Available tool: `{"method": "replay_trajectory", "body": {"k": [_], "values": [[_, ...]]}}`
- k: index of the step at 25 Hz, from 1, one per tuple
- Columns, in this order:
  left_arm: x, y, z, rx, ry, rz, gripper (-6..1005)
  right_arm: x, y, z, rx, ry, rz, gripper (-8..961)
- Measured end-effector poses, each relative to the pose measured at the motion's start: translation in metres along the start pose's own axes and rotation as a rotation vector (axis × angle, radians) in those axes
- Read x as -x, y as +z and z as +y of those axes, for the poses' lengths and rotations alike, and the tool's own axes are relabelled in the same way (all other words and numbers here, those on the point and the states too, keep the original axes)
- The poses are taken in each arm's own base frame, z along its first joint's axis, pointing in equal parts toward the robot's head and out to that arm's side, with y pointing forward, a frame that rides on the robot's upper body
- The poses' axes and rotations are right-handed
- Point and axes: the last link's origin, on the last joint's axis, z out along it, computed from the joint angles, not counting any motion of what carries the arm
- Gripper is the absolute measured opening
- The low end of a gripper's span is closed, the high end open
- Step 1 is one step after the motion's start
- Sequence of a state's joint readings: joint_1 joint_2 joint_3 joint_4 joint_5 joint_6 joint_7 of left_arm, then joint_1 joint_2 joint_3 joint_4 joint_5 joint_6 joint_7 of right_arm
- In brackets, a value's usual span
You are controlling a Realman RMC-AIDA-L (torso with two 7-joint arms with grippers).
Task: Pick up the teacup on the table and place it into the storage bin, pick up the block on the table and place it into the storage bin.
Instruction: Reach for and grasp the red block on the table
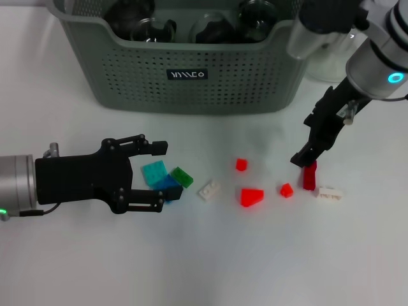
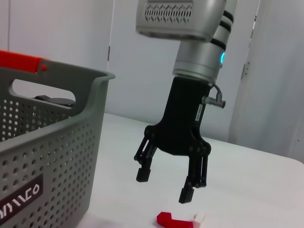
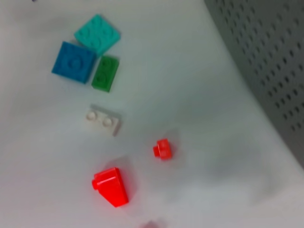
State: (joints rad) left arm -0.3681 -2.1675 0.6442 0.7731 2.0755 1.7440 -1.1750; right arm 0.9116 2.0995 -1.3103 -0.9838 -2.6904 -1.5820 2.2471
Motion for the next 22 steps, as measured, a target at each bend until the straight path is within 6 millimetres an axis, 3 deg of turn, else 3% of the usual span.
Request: {"method": "replay_trajectory", "body": {"k": [4,22], "values": [[0.001,0.000,0.000,-0.005,-0.002,-0.002,860,-0.003,0.008,-0.002,-0.017,0.007,0.024,920],[0.004,0.002,0.001,-0.007,-0.011,0.001,860,-0.013,0.028,0.004,0.017,0.004,0.094,920]]}}
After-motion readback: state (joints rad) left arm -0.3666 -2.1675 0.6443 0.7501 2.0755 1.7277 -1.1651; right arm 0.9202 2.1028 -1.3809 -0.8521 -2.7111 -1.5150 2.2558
